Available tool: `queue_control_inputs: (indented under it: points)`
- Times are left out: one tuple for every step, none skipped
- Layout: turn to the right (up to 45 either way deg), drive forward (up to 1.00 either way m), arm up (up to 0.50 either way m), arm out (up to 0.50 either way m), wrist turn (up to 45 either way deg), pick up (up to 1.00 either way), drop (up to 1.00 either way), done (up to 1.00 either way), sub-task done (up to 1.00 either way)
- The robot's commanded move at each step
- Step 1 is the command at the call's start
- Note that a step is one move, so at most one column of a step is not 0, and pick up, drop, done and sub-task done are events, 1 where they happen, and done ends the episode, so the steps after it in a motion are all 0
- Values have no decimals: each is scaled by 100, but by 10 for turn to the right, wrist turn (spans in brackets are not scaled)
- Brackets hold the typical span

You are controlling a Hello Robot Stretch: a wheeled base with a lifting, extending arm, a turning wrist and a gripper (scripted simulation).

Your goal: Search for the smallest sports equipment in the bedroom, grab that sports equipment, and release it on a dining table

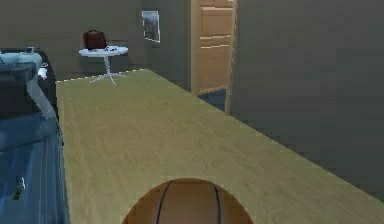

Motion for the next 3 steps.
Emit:
queue_control_inputs:
  points:
    - [0, 100, 0, 0, 0, 0, 0, 0, 0]
    - [0, 100, 0, 0, 0, 0, 0, 0, 0]
    - [-60, 0, 0, 0, 0, 0, 0, 0, 0]
